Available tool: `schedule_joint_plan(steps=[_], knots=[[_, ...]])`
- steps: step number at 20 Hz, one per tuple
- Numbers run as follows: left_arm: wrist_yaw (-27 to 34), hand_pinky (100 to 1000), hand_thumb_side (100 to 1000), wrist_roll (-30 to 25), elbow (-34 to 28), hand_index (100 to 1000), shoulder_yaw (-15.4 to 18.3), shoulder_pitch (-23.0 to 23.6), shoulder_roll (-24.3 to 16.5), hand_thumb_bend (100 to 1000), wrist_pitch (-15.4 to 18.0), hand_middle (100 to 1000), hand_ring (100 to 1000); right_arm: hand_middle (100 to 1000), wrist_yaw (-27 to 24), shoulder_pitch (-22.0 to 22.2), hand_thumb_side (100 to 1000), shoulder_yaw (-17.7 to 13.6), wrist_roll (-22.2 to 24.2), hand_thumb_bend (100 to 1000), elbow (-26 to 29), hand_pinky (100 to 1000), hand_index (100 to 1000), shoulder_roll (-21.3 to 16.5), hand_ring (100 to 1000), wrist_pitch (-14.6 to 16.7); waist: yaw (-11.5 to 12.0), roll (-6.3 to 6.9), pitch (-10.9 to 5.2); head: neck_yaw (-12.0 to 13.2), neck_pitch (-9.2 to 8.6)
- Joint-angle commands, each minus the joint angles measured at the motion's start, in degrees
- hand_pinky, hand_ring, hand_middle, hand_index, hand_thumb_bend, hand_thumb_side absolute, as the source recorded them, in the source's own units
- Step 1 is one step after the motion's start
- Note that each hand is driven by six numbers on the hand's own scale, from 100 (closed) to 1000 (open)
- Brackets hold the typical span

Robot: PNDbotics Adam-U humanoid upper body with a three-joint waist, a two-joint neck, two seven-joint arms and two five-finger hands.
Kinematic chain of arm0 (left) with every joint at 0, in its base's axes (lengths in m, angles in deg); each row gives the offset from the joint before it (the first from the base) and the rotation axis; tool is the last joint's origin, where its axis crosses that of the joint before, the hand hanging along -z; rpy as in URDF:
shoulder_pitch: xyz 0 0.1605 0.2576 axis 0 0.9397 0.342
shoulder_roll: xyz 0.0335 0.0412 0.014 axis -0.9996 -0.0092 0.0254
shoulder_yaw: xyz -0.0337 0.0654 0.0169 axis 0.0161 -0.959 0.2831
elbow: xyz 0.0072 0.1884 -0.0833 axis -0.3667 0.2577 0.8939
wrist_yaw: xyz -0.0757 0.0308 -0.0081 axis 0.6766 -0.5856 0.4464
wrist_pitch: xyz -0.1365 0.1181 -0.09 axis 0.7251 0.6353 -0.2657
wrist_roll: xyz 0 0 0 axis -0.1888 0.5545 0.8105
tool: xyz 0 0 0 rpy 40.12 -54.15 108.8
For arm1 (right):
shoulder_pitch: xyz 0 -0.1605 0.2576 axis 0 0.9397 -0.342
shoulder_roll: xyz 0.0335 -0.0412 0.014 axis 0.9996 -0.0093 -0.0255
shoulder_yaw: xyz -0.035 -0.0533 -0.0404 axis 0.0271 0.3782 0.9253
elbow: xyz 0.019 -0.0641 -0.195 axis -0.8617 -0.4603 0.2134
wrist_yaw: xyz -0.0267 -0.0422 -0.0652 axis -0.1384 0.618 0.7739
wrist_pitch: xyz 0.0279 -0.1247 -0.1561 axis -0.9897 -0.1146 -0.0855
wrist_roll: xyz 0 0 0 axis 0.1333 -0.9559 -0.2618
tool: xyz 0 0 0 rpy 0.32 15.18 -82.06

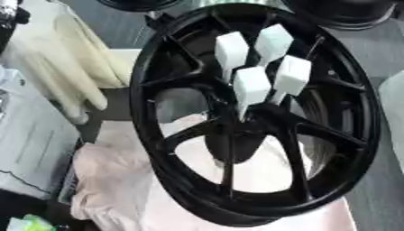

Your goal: Pull the pin out of the wheel hub.

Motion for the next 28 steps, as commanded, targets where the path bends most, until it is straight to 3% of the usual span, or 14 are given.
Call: schedule_joint_plan(steps=[1,4,5,6,10,17,23,28], knots=[[-0.1,567,613,0.4,-0.7,719,1.1,0.3,-1.1,386,-0.1,485,493,746,2.7,-0.3,656,-0.1,-1.6,583,3.1,792,812,2.0,755,-1.9,-0.2,0.19,-1.57,0.0,0.33],[-0.2,567,636,0.5,-0.7,720,1.3,0.7,-1.0,335,-0.4,486,494,757,5.3,0.5,666,2.8,-0.6,593,6.8,796,821,2.3,768,-2.2,-0.2,0.04,-1.46,0.1,0.33],[-0.3,567,636,0.5,-0.7,720,1.3,0.8,-1.0,335,-0.4,486,494,758,6.2,0.7,662,3.4,-0.3,637,8.0,796,822,2.3,769,-2.6,-0.2,0.0,-1.42,0.1,0.33],[-0.3,567,644,0.5,-0.7,720,1.3,0.8,-1.0,319,-0.5,486,494,760,7.1,1.0,661,3.9,-0.1,594,9.0,796,824,2.5,769,-3.0,-0.1,-0.03,-1.36,0.1,0.33],[-0.4,567,654,0.4,-0.7,720,1.3,0.9,-1.0,302,-0.7,486,494,753,8.4,2.0,656,5.2,0.0,586,11.3,786,819,2.7,758,-4.5,0.1,-0.26,-1.06,-0.1,0.33],[-0.7,567,662,0.3,-0.7,719,1.4,1.1,-0.9,295,-1.1,485,494,668,10.0,4.5,649,6.2,0.7,574,12.4,762,786,2.9,692,-6.2,0.4,-0.7,-0.58,-0.3,0.33],[-0.8,567,669,0.2,-0.7,717,1.4,1.2,-0.7,288,-1.5,484,493,638,13.8,5.9,594,6.5,0.6,519,13.1,738,772,3.3,637,-6.0,0.6,-0.97,-0.24,-0.1,0.33],[-0.8,567,673,0.1,-0.7,713,1.3,1.1,-0.6,286,-1.8,483,492,561,15.8,6.9,575,6.3,0.2,506,15.1,699,752,3.2,575,-5.9,0.7,-1.11,-0.05,-0.1,0.33]])
